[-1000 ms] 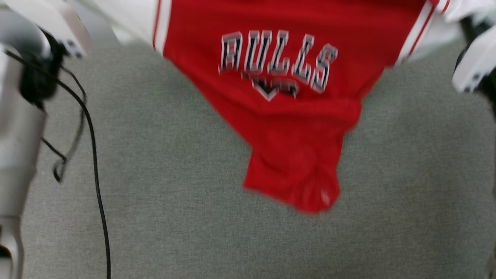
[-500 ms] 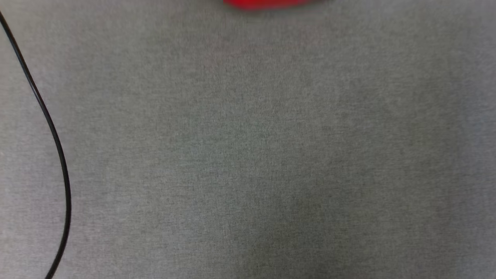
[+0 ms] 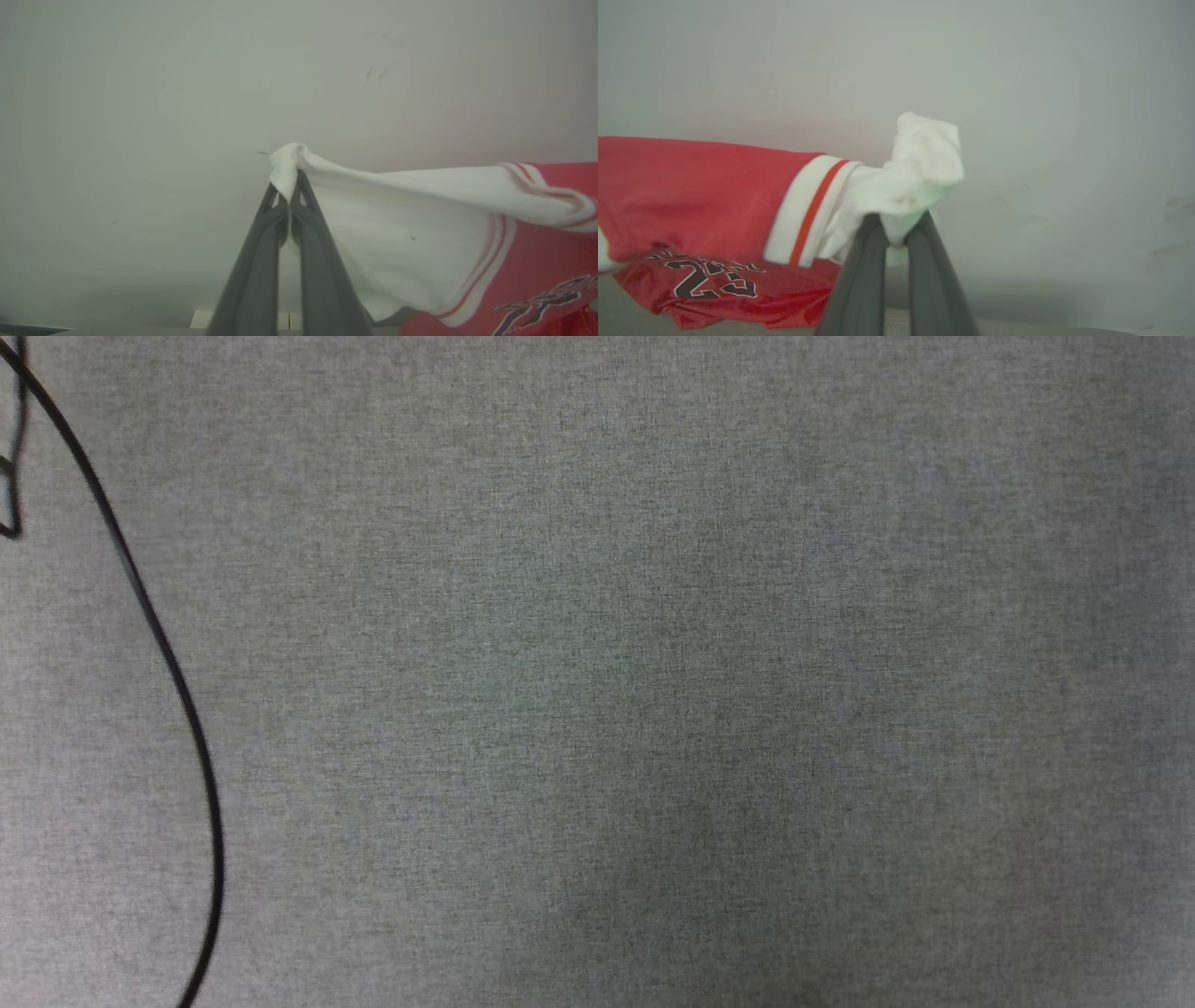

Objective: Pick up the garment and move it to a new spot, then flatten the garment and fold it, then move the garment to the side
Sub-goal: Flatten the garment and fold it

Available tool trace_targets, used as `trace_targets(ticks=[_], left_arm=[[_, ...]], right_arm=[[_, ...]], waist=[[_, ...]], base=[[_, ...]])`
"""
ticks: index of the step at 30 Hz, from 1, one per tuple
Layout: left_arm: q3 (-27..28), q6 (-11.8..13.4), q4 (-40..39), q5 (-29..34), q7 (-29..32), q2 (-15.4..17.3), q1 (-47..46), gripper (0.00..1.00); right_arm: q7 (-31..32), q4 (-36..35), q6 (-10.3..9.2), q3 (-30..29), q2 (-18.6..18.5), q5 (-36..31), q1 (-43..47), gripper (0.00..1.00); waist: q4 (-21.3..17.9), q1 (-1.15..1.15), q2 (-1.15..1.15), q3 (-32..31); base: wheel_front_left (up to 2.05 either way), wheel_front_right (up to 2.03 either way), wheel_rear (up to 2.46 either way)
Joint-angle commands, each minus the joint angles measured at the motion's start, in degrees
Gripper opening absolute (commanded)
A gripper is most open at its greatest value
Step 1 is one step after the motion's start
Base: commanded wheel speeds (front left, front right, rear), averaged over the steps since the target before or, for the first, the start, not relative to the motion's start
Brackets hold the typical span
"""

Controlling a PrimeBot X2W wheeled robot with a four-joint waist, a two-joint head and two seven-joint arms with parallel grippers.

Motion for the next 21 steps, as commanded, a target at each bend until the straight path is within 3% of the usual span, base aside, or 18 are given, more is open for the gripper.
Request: trace_targets(ticks=[1,11,21], left_arm=[[0.18,-0.4,0.85,-0.71,0.16,0.08,1.71,0.0],[2.3,-4.1,4.81,-7.99,-3.33,-2.2,22.31,0.0],[3.18,-4.68,1.2,-10.65,-8.41,-3.14,46.77,0.0]], right_arm=[[-0.41,0.64,-0.14,0.19,-0.73,0.77,1.3,0.0],[-4.38,3.31,-0.15,3.66,-2.92,7.41,20.81,0.0],[-5.86,-1.99,-0.22,5.3,-4.46,13.57,47.22,0.0]], waist=[[0.06,-0.01,0.0,-0.07],[0.47,-0.01,0.0,-6.41],[1.04,-0.01,0.0,-16.73]], base=[[0.0,0.0,0.0],[0.0,0.0,0.0],[0.0,0.0,0.0]])
